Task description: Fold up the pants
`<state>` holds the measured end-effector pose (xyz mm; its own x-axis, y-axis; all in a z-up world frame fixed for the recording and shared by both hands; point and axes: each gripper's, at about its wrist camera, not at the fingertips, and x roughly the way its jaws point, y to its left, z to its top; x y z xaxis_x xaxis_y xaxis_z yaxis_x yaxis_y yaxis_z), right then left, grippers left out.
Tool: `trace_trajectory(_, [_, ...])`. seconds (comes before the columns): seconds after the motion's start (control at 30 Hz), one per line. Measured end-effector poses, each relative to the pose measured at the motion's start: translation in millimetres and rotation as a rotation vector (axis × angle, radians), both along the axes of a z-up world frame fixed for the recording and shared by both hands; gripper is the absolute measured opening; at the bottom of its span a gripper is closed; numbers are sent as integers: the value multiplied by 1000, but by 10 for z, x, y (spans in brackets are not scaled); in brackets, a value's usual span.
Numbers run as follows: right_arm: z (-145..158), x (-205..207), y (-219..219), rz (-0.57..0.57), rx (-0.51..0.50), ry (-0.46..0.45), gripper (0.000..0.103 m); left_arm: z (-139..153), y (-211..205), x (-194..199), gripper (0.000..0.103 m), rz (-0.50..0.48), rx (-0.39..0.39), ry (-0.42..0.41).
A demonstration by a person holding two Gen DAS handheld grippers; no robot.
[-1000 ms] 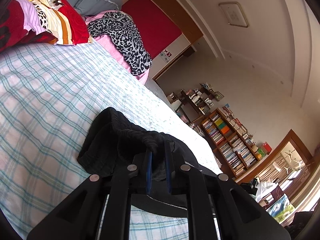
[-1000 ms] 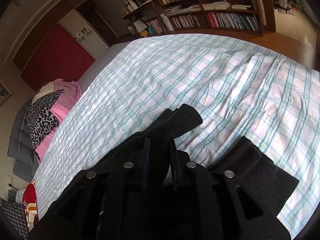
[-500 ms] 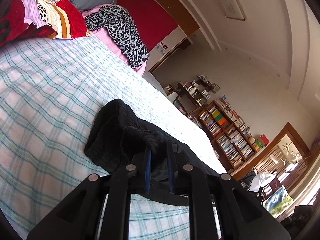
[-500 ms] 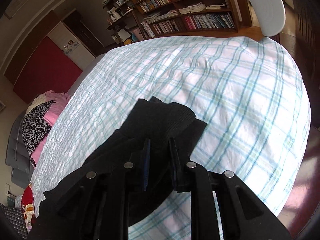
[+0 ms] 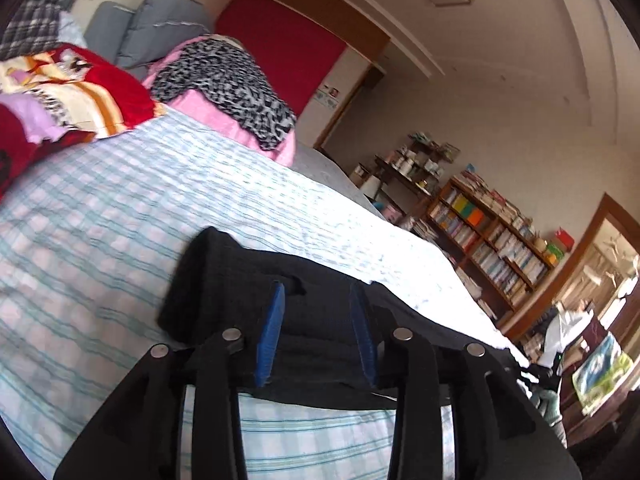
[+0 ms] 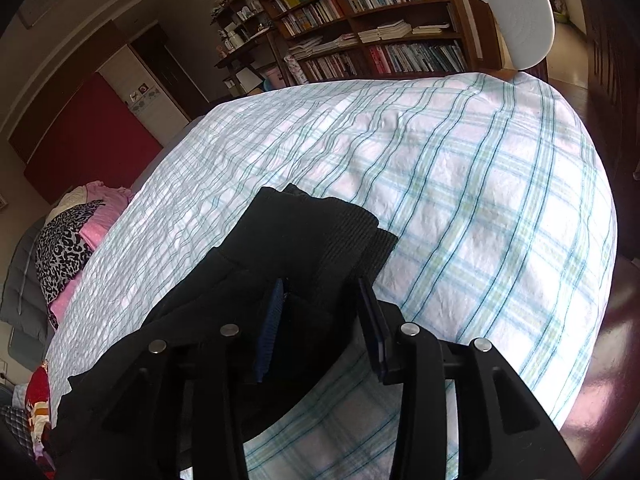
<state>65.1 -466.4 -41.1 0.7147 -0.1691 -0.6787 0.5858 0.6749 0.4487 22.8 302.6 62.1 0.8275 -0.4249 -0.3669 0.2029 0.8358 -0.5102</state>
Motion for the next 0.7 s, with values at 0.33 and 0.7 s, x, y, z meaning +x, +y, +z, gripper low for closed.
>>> trace_trajectory(0.33, [114,-268,-154,-57,-97,-34,48,-296,-1930,683,50,-353,153,158])
trace_trajectory(0.7, [406,105,-26,39,-259,-57,52,-765,-3177,750,49,-549,346,265])
